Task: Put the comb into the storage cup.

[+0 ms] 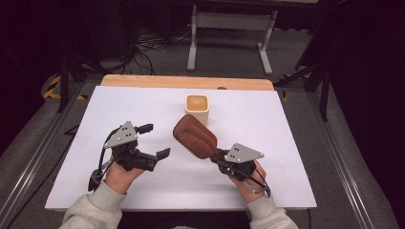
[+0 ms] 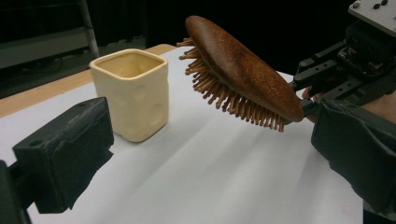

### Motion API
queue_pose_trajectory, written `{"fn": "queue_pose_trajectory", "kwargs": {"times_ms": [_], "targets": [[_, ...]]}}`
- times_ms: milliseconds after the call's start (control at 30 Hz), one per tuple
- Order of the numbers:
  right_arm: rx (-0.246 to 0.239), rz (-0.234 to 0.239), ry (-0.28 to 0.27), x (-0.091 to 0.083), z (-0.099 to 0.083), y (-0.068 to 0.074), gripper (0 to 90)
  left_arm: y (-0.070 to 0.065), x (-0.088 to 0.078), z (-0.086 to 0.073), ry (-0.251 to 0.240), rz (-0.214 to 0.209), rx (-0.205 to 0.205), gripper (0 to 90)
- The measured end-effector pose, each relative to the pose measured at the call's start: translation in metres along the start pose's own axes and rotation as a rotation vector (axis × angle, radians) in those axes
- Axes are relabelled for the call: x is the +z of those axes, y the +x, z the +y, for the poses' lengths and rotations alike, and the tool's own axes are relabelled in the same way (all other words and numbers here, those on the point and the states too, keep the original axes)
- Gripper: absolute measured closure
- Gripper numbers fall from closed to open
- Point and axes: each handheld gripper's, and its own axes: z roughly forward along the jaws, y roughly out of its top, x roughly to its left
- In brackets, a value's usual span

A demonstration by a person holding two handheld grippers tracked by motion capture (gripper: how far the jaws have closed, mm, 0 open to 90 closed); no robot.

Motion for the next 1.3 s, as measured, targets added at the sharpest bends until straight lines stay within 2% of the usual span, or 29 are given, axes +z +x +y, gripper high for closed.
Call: {"fn": "queue_pose_trajectory", "kwargs": {"times_ms": [200,333,433,633,800,1100,1233,1300], "targets": [[0.001,0.004,-0.002,0.000,-0.001,0.000,71.7,-0.002,0.017,0.005,0.007,-0.014,-0.014,0.4],[0.000,0.003,-0.004,0.000,-0.001,0.000,71.6,-0.002,0.026,0.007,0.021,-0.037,-0.005,1.0],[0.002,0.007,-0.005,0.000,-0.001,-0.001,71.6,-0.002,0.032,0.009,0.054,-0.065,0.023,1.7],[-0.002,0.009,-0.007,-0.001,0.000,0.000,71.6,-0.001,0.043,0.011,0.066,-0.100,-0.005,2.7],[-0.010,0.000,-0.010,-0.001,-0.001,0.001,71.5,-0.002,0.049,0.011,0.077,-0.102,-0.025,2.7],[-0.020,0.000,-0.016,-0.001,-0.001,0.002,71.5,-0.004,0.061,0.008,0.124,-0.115,-0.035,5.0],[-0.027,0.002,-0.021,-0.001,0.000,0.003,71.4,-0.006,0.066,0.007,0.133,-0.146,-0.045,9.0],[-0.031,0.001,-0.022,-0.001,0.000,0.004,71.4,-0.008,0.067,0.008,0.137,-0.149,-0.044,10.7]]}}
